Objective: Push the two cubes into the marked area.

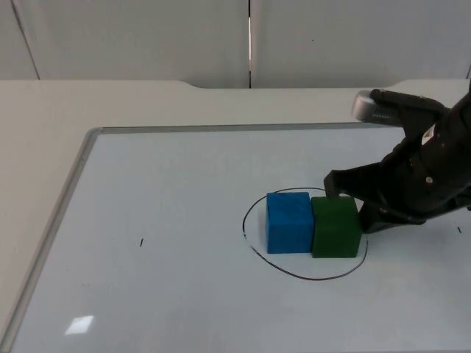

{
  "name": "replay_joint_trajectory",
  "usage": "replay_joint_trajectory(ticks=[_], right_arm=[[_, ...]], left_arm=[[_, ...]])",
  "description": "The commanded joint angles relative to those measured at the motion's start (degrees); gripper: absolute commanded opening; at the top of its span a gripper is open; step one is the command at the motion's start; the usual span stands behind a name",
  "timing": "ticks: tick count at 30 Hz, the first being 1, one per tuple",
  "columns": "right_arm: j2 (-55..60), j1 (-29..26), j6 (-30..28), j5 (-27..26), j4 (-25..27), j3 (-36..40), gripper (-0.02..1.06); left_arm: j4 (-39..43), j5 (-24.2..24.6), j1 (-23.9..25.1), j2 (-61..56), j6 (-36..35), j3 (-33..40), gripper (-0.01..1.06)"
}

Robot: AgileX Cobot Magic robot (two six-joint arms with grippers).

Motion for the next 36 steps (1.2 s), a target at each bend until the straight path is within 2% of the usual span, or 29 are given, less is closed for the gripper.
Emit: replay_joint_trajectory(ticks=[1, 5, 14, 20, 27, 36], right_arm=[[-0.18, 0.35, -0.13, -0.82, -1.62, -0.20, 0.00], [-3.55, 0.35, -0.13, -0.24, -6.85, -0.20, 0.00], [-15.49, 0.35, -0.76, 1.18, -12.46, -0.20, 0.00], [-26.64, 0.35, -0.76, 4.92, -17.62, -0.20, 0.00], [-40.13, 0.35, -2.88, 9.68, -18.01, -0.20, 0.00], [-52.01, 0.35, -6.38, 15.01, -18.33, -0.20, 0.00]], left_arm=[[0.43, -0.56, 0.21, -0.23, -0.02, 0.30, 0.00], [0.43, -0.56, 0.21, -0.23, -0.02, 0.30, 0.00], [0.43, -0.56, 0.21, -0.23, -0.02, 0.30, 0.00], [0.43, -0.56, 0.21, -0.23, -0.02, 0.30, 0.00], [0.43, -0.56, 0.21, -0.23, -0.02, 0.30, 0.00], [0.43, -0.56, 0.21, -0.23, -0.02, 0.30, 0.00]])
